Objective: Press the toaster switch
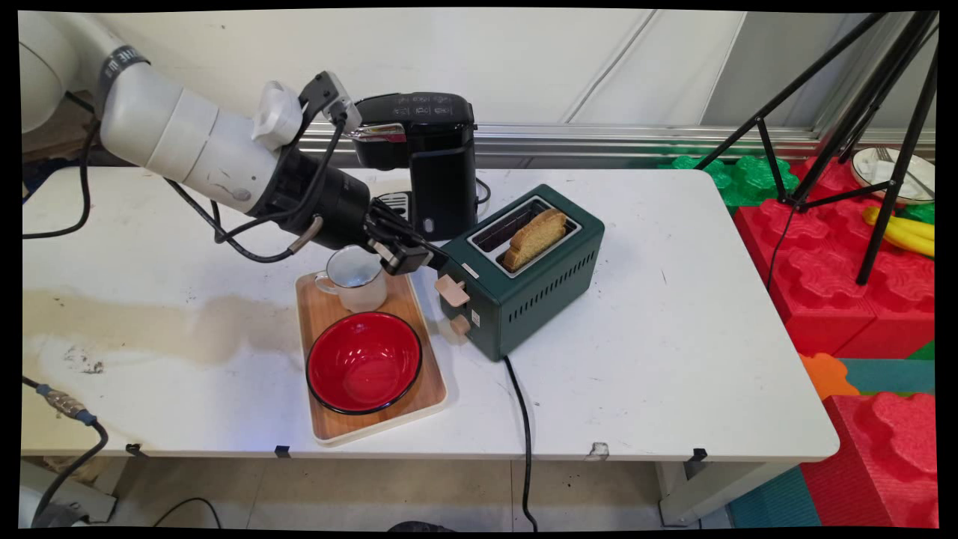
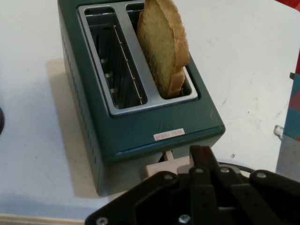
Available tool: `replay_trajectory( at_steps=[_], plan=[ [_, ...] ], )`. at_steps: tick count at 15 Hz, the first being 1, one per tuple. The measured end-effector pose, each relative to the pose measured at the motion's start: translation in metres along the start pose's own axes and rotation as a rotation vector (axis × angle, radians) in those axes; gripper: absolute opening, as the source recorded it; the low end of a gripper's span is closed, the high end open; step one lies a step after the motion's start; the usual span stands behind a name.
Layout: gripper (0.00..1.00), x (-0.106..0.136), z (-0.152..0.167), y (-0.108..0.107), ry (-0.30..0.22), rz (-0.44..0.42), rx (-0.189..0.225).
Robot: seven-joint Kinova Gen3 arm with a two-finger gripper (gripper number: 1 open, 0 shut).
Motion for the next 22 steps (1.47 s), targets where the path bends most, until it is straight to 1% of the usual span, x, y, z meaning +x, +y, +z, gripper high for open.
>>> replay_trajectory(
  at_steps=[11,22],
  plan=[
    [0.00,-0.010,0.023,-0.003,-0.004,0.048,-0.009],
    [0.00,-0.022,0.052,-0.013,-0.013,0.089,-0.019]
  ],
)
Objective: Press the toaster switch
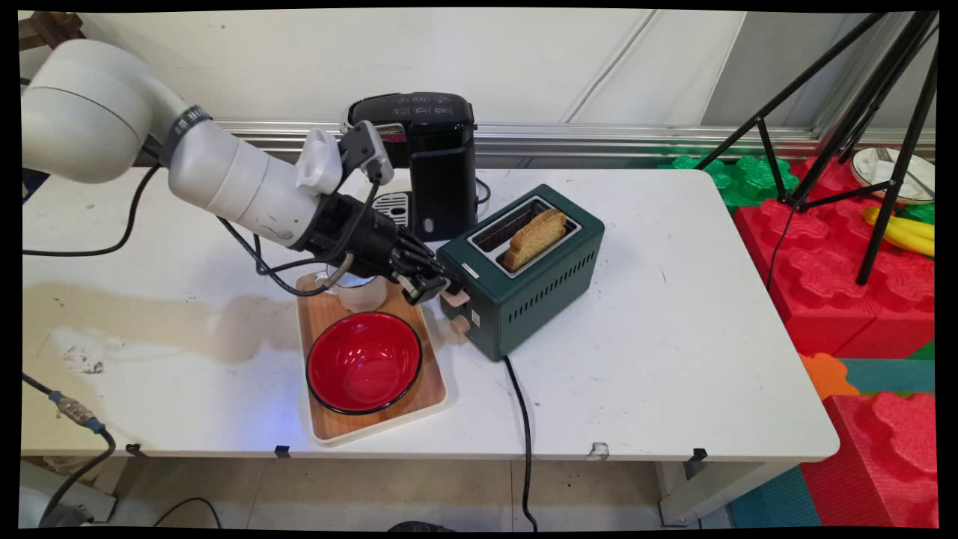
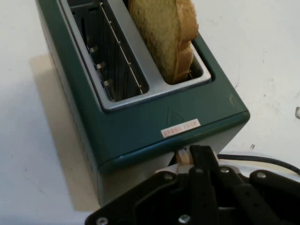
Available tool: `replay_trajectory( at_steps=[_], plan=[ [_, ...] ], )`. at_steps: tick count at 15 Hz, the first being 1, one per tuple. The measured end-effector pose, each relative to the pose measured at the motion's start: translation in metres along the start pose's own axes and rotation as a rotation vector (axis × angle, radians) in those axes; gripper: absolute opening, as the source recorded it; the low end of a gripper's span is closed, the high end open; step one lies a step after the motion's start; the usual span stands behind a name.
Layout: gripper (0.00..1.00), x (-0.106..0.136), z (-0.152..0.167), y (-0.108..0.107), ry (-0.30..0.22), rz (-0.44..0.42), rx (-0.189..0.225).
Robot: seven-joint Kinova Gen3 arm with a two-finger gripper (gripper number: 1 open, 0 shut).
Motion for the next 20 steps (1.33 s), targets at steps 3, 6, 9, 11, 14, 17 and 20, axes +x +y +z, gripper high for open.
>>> replay_trajectory(
  at_steps=[3,6,9,11,14,17,20],
  plan=[
    [0.00,-0.004,0.007,-0.003,-0.006,0.016,-0.005],
    [0.00,-0.008,0.014,-0.005,-0.014,0.034,-0.009],
    [0.00,-0.014,0.020,-0.008,-0.022,0.050,-0.014],
    [0.00,-0.017,0.022,-0.009,-0.023,0.065,-0.018],
    [0.00,-0.023,0.023,-0.010,-0.019,0.090,-0.024],
    [0.00,-0.029,0.021,-0.010,-0.016,0.113,-0.031],
    [0.00,-0.034,0.018,-0.010,-0.010,0.132,-0.035]
  ],
)
